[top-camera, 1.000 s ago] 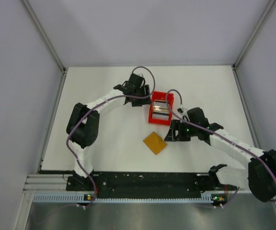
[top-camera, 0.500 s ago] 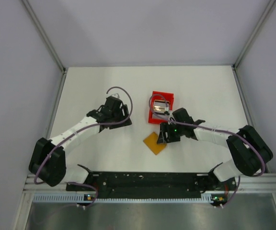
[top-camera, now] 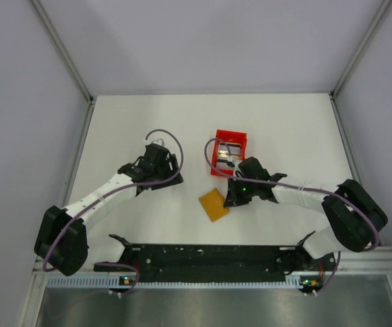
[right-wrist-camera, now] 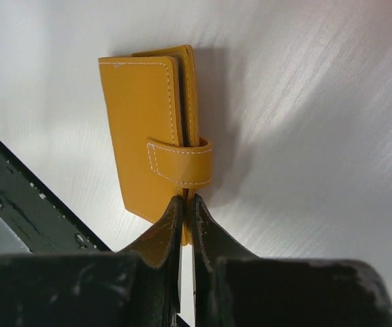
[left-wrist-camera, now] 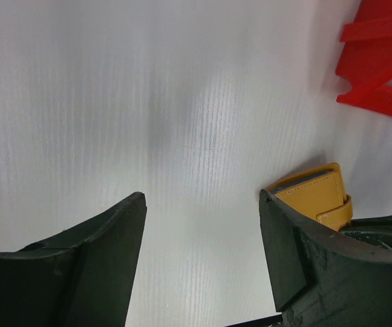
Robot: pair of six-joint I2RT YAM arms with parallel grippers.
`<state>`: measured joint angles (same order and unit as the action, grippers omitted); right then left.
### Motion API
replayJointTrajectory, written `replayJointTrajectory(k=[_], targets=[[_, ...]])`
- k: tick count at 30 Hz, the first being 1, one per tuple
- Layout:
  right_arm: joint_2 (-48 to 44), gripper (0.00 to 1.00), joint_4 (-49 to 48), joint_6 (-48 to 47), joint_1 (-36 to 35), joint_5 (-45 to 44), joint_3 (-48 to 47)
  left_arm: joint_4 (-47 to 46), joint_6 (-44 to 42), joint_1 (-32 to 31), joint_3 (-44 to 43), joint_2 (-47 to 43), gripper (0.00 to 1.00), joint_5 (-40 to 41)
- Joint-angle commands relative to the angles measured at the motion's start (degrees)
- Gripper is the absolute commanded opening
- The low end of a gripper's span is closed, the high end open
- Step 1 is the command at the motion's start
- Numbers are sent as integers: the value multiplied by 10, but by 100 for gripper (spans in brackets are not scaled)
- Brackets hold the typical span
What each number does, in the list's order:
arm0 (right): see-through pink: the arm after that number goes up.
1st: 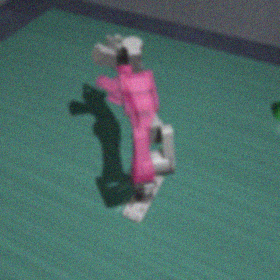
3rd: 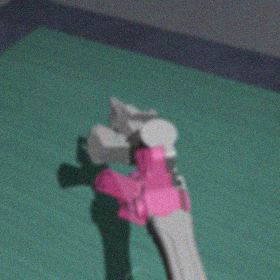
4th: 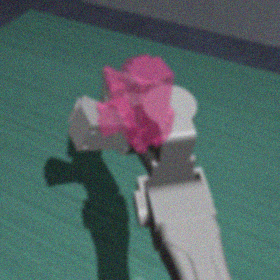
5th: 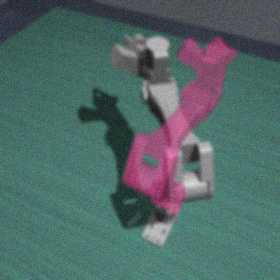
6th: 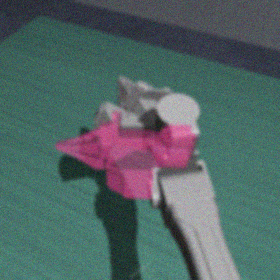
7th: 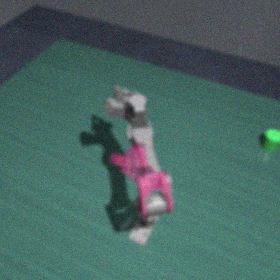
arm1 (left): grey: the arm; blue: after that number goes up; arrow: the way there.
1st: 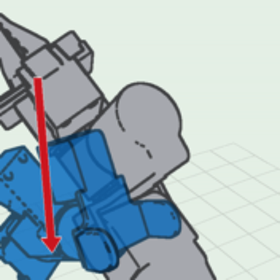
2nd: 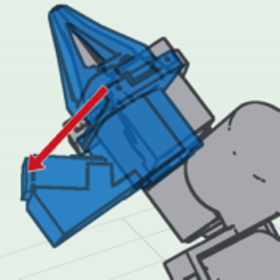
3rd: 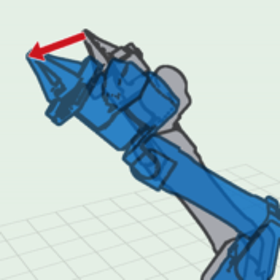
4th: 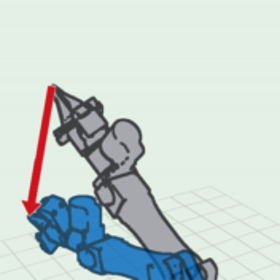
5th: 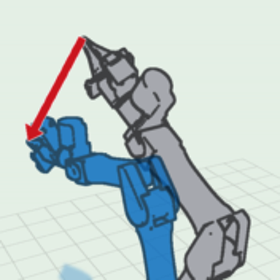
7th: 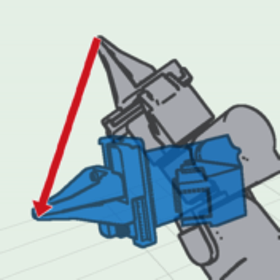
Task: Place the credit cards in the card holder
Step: Open the card holder at the center of the board.
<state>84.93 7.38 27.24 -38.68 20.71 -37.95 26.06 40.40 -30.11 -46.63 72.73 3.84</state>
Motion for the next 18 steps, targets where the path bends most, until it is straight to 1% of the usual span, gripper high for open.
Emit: replayJointTrajectory(k=[1, 4, 6, 7, 9, 11, 12, 15, 16, 18], targets=[[-78, 0, 24, -18, -25, -59, -29, -15, 0, 0, -6, -13, 72, -5], [-130, 0, 79, -60, -47, -147, -51, -15, 2, -1, -7, -17, 72, -5], [-164, 0, 116, -89, -70, -235, -66, -6, 9, 0, -7, -22, 72, 6], [-170, 0, 137, -100, -82, -285, -73, -1, 16, -1, -7, -25, 72, 19], [-168, 0, 160, -120, -103, -354, -80, 16, 36, 0, -9, -33, 72, 47], [-152, 0, 166, -138, -130, -406, -83, 30, 57, 6, -4, -48, 72, 78], [-136, 0, 180, -134, -150, -452, -90, 34, 64, 14, 0, -56, 72, 85], [-71, 0, 255, -123, -223, -583, -138, 44, 78, 53, 23, -91, 72, 84], [-47, 0, 264, -120, -240, -627, -149, 46, 78, 71, 34, -104, 73, 79], [-7, 0, 276, -112, -269, -647, -170, 49, 78, 108, 54, -135, 73, 65]])
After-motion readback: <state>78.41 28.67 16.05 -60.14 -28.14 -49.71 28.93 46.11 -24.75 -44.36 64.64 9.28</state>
